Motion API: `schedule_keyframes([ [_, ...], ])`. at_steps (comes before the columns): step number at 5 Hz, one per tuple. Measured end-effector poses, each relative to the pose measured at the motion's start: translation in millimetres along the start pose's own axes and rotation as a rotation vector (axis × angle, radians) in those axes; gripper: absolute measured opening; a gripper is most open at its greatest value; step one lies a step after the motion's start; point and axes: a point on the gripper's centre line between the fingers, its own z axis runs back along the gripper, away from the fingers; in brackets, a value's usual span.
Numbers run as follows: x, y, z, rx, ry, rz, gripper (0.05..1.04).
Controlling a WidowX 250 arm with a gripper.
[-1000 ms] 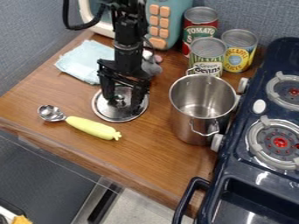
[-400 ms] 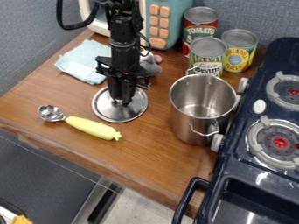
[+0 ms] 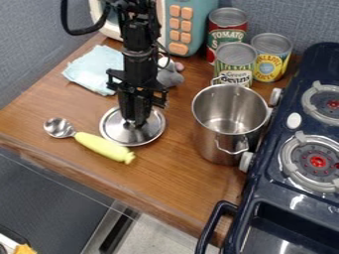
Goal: Couvre la cocote
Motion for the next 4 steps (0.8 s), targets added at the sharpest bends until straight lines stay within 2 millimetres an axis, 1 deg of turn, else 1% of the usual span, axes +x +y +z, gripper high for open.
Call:
schedule_keyframes([
  [1,-20.5,12.6,57.6,0.014,-0.101,0.056,0.274],
  [2,-22.4,18.5,75.8,0.02,-0.111,0.098,0.274],
  [3,-12.5,27.2,94.3,0.056,-0.152,0.116,0.274],
  [4,0.5,16.0,106.3,0.104,-0.164,0.089,0.274],
])
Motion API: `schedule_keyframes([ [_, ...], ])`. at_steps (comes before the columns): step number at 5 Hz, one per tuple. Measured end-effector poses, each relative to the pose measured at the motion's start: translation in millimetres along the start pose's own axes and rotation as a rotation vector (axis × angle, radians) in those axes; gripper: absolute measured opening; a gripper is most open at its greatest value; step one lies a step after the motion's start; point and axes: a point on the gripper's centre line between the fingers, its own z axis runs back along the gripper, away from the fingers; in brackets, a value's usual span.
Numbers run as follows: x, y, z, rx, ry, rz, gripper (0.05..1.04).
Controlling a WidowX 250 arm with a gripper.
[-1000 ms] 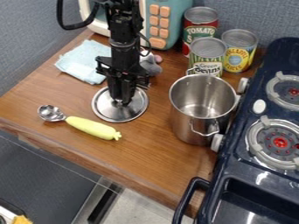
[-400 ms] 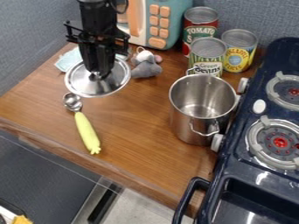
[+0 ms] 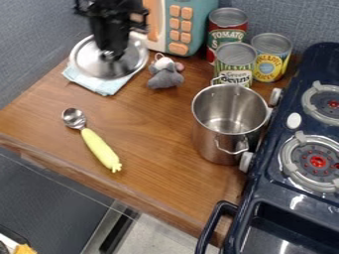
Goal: Couvre la cocote
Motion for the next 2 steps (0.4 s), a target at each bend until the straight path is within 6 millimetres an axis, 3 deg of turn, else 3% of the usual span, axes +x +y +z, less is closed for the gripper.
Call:
schedule_keyframes([
  [2,-1.7,-49.0,25.2,-0.007,-0.012,-0.131,0.274],
])
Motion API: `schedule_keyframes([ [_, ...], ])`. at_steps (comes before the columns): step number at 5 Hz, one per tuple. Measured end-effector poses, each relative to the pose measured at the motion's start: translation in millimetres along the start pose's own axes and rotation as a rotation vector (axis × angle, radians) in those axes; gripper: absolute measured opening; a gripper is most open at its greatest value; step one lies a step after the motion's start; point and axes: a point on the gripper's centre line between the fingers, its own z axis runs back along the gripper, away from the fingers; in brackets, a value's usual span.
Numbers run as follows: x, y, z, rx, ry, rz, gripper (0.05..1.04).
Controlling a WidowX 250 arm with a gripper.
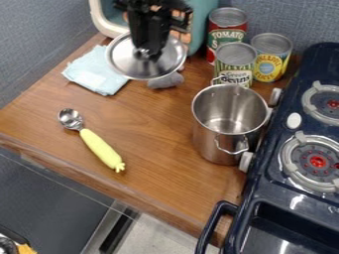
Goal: Couvre la cocote
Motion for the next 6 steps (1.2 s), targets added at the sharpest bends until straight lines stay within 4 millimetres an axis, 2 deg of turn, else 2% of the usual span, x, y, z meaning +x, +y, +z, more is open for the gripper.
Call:
schedule_keyframes([
  [1,-9.0,-22.5,21.6,-0.023,-0.035,-0.062,0.274],
  [2,-9.8,-53.8,27.3,-0.037,-0.044,-0.13,0.274],
  [3,-1.4,-75.5,26.2,-0.018,-0.039,-0.181,0.274],
  [4,7.5,-90.9,22.2,-0.011,-0.02,-0.236,0.274],
  [6,31.2,-107.8,-8.2,-0.067,0.015,-0.319,0.274],
])
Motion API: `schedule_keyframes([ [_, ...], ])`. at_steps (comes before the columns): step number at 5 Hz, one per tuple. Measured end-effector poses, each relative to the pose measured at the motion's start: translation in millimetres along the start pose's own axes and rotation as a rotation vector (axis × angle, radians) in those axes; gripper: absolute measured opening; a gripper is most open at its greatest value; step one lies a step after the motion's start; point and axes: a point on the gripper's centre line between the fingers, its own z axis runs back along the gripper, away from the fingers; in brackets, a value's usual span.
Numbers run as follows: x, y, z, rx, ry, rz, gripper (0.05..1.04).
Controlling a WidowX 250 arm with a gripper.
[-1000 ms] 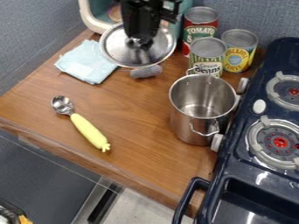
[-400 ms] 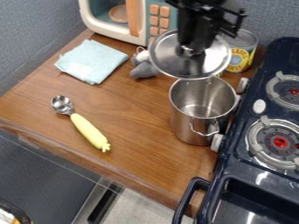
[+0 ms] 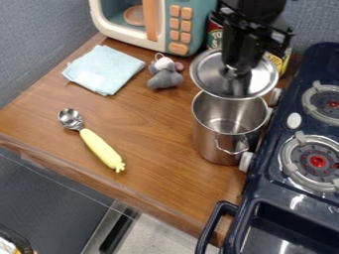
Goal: Couvre la cocote
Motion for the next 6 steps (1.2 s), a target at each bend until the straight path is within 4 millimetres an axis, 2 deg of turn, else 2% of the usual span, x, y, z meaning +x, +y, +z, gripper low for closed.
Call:
schedule_keyframes([
  [2,9.4,0.4,-12.8,-0.032,-0.051,-0.058,0.274],
  [4,1.4,2.4,-30.8,-0.026,-0.04,-0.069,0.274],
  [5,-1.5,3.2,-47.9,-0.003,0.002,-0.071,0.274],
  [6,-0.4,0.3,-49.1,0.015,-0.005,-0.079,0.274],
])
